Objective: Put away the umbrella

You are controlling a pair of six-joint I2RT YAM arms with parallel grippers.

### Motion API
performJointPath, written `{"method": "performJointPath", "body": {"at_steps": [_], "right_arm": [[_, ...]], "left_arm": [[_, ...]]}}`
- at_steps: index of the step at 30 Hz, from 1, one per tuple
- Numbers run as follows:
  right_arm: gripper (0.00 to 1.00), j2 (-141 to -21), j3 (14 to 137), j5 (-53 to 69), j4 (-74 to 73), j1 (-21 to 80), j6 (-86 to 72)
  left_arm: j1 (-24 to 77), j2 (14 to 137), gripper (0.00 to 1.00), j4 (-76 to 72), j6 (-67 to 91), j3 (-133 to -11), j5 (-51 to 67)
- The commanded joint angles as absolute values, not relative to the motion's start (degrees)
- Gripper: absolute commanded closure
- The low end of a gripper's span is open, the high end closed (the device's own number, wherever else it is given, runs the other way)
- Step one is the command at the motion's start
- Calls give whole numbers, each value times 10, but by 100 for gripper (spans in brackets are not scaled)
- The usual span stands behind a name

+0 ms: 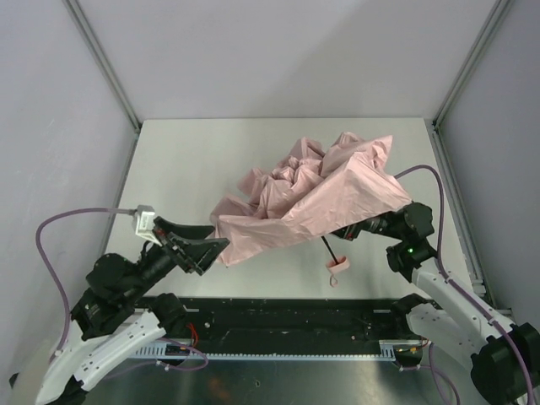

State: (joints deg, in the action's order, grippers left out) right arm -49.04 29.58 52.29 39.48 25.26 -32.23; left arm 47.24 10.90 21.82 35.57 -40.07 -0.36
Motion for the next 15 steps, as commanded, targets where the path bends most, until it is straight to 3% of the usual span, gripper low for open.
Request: {"method": "performJointPath", "body": {"at_steps": [1, 3, 5, 8, 11, 15], "right_arm": [[100, -466, 313, 537, 458, 238, -357], [100, -466, 313, 531, 458, 237, -363], [100, -469, 311, 522, 460, 237, -366], [100, -470, 303, 493, 469, 242, -358], [100, -469, 299, 454, 455, 258, -324], [100, -462, 298, 388, 409, 286, -277]], "left_arm": [[471, 156, 14, 213, 359, -408, -37], [471, 191, 18, 185, 354, -416, -2], [471, 232, 29, 142, 350, -427, 50], [471, 299, 67, 73, 349, -452, 119], [471, 365, 91, 34, 354, -493, 148], [472, 437, 99, -7, 383, -543, 181]]}}
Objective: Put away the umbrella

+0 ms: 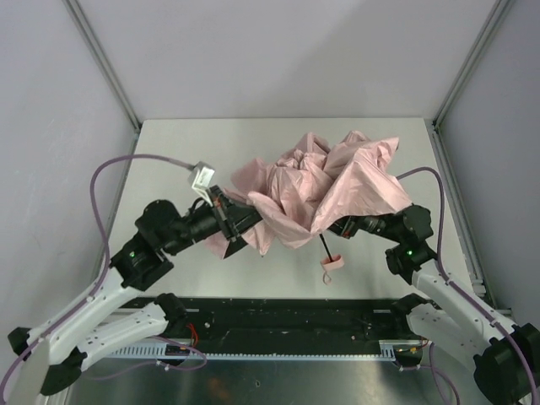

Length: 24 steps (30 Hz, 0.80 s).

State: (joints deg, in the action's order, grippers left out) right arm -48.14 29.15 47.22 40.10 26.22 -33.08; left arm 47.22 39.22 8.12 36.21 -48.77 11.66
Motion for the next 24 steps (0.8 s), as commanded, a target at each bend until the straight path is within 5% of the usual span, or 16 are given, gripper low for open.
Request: {"method": "performJointPath", "body": {"at_steps": [1, 7, 18, 24], "right_arm": [[100, -460, 298, 375, 399, 292, -270], [100, -464, 291, 390, 450, 329, -296], [100, -468, 288, 515, 518, 303, -346], [100, -474, 290, 539, 532, 306, -357]], "left_arm": [[473, 450, 100, -24, 390, -548, 186], [475, 517, 95, -64, 392, -573, 209], [474, 431, 7, -37, 365, -509, 193], [474, 447, 1, -17, 365, -535, 194]]}}
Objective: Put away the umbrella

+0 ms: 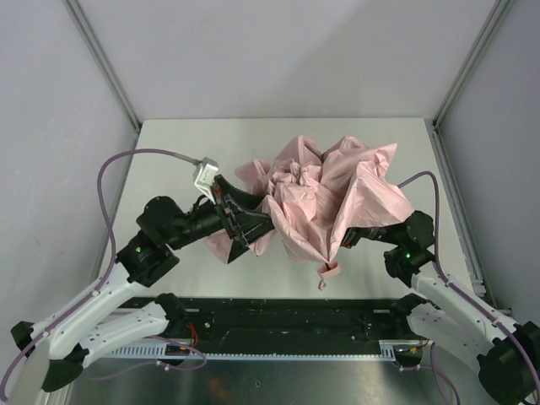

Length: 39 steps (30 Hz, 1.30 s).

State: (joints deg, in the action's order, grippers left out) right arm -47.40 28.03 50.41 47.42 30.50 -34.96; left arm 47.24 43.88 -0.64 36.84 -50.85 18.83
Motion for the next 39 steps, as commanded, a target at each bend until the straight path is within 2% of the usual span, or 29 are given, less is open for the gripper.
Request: {"method": "performJointPath", "body": {"at_steps": [1, 16, 17, 20, 21, 24, 26, 32, 39], "right_arm": [[100, -474, 290, 542, 531, 307, -357], [100, -472, 331, 563, 404, 352, -230], [100, -470, 335, 564, 394, 353, -224], [100, -462, 350, 564, 349, 353, -196], [100, -459, 355, 560, 331, 353, -183], [100, -450, 365, 560, 283, 346, -152], [100, -450, 367, 575, 272, 332, -152], [100, -472, 382, 661, 267, 328, -176], [100, -486, 405, 679, 216, 351, -156]], "left_arm": [[474, 448, 1, -17, 365, -538, 190], [473, 568, 1, -112, 410, -570, 316], [472, 569, 2, -112, 413, -565, 315], [473, 563, 18, -111, 418, -549, 296], [473, 558, 19, -105, 419, -543, 286], [472, 532, 7, -76, 403, -532, 265], [470, 510, 2, -39, 371, -536, 271], [465, 480, 1, 88, 254, -584, 309], [466, 512, 1, 105, 232, -619, 342]]}}
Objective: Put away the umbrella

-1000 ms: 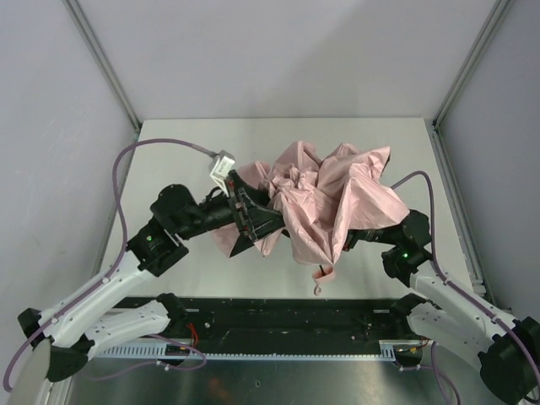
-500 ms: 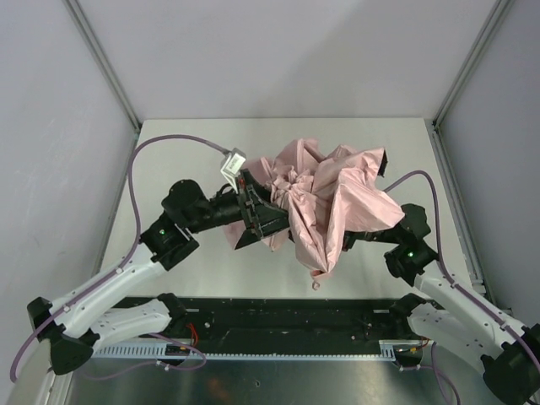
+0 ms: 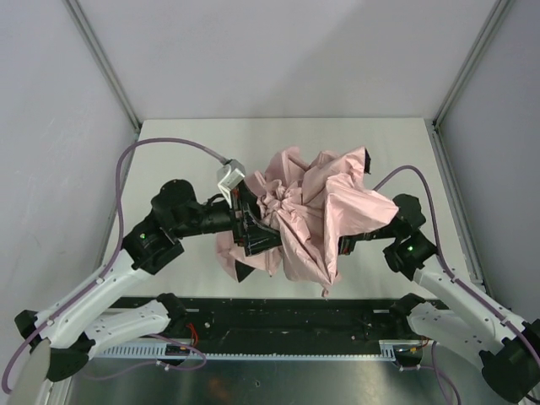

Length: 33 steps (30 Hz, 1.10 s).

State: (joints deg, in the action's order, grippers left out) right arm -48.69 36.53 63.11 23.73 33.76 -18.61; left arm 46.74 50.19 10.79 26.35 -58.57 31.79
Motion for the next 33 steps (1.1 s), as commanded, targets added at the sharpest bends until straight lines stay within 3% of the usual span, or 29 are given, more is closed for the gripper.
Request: {"method": "performJointPath", "body": {"at_steps": [1, 8, 15, 23, 24, 26, 27, 32, 33], "right_arm": [[100, -487, 407, 680, 213, 351, -156], [100, -514, 424, 711, 192, 374, -148], [100, -518, 432, 701, 198, 392, -149], [100, -532, 439, 714, 217, 419, -169], [100, -533, 440, 712, 215, 425, -170], [100, -531, 441, 705, 200, 431, -165], [100, -528, 441, 699, 188, 432, -161], [100, -506, 441, 661, 133, 426, -137], [100, -505, 440, 663, 136, 425, -140]], "left_arm": [[466, 510, 1, 104, 232, -619, 351], [470, 515, 0, 98, 221, -625, 372], [471, 549, 3, 69, 199, -637, 474], [471, 548, 56, -47, 248, -599, 523], [471, 551, 64, -65, 261, -594, 530], [471, 556, 88, -86, 274, -592, 543], [471, 556, 94, -91, 276, -592, 545], [472, 544, 100, -110, 287, -580, 553], [472, 543, 89, -111, 287, -578, 561]]}}
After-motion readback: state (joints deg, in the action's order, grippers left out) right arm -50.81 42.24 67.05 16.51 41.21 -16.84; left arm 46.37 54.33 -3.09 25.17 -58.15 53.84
